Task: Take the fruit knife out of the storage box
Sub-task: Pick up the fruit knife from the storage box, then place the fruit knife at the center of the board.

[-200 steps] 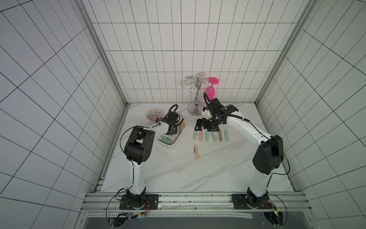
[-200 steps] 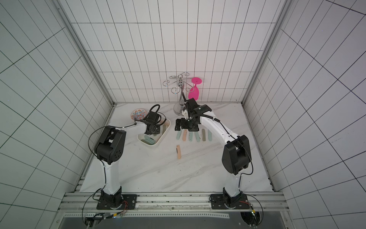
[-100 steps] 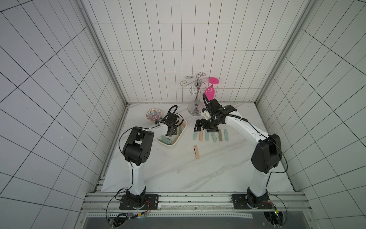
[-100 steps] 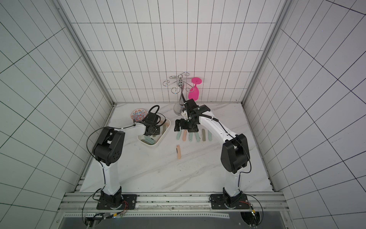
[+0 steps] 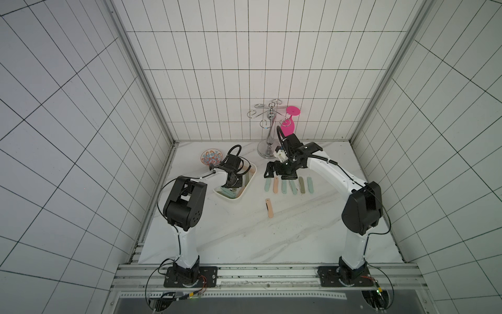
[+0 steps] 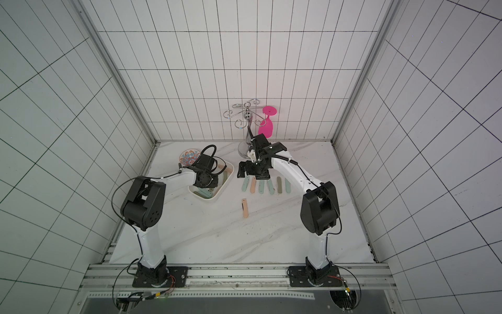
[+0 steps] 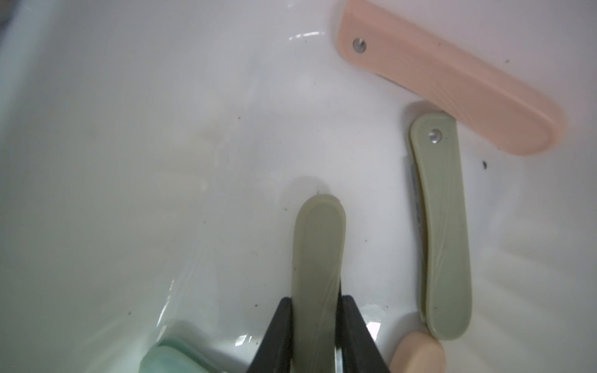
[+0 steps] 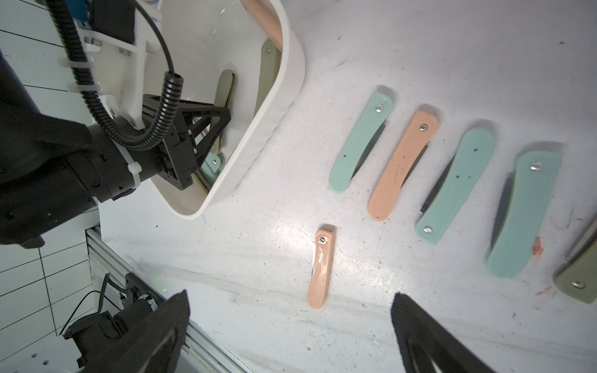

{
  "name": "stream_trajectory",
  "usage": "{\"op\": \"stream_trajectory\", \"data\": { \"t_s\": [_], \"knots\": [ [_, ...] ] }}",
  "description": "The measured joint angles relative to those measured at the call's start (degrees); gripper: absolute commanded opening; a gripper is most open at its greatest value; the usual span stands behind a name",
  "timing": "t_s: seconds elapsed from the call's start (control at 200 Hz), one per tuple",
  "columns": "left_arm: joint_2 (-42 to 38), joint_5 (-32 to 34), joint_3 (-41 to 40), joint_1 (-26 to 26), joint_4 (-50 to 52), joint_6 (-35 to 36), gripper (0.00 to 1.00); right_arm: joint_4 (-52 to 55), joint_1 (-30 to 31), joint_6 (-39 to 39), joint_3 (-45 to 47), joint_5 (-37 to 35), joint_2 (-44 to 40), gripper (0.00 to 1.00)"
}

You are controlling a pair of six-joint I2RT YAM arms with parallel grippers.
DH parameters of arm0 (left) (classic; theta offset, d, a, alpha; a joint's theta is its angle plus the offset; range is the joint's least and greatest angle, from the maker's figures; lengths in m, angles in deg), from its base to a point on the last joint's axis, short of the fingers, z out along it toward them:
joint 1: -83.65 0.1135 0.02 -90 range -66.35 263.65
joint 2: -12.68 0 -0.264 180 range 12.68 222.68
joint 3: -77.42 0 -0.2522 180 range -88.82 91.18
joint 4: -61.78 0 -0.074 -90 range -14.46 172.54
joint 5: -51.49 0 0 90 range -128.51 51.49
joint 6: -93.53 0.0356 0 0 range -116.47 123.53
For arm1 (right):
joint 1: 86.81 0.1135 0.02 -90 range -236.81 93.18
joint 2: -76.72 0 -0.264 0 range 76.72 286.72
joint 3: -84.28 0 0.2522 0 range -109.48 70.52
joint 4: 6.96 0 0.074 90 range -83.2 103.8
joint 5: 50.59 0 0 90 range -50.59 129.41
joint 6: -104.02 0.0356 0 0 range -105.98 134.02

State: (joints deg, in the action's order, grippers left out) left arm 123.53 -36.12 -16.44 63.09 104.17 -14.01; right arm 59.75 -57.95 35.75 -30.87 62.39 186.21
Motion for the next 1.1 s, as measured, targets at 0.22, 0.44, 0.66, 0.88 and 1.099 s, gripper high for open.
{"op": "stream_trajectory", "data": {
  "t_s": [0.22, 0.44, 0.66, 0.88, 1.099],
  "knots": [
    [-5.5, -3.0, -0.4, 1.5, 0.9, 0.5, 0.12, -0.9, 0.0, 0.9, -1.6, 1.4, 1.6, 0.79],
    [-10.4, -6.2, -0.8, 2.0, 1.0, 0.6, 0.12, -3.2, 0.1, 2.7, -3.5, 4.0, 3.0, 0.64],
    [-15.2, -11.5, -3.0, 2.0, 1.0, -0.5, 0.12, -8.8, 0.5, 6.1, -5.5, 8.6, 6.7, 0.63],
    [-19.9, -17.6, -6.1, 2.0, -0.7, -2.9, 0.12, -14.2, 1.2, 10.1, -6.4, 12.7, 10.1, 0.63],
    [-22.2, -21.3, -9.0, 1.9, -1.9, -5.0, 0.12, -18.5, 1.9, 13.2, -7.3, 15.2, 10.7, 0.62]
  ]
}}
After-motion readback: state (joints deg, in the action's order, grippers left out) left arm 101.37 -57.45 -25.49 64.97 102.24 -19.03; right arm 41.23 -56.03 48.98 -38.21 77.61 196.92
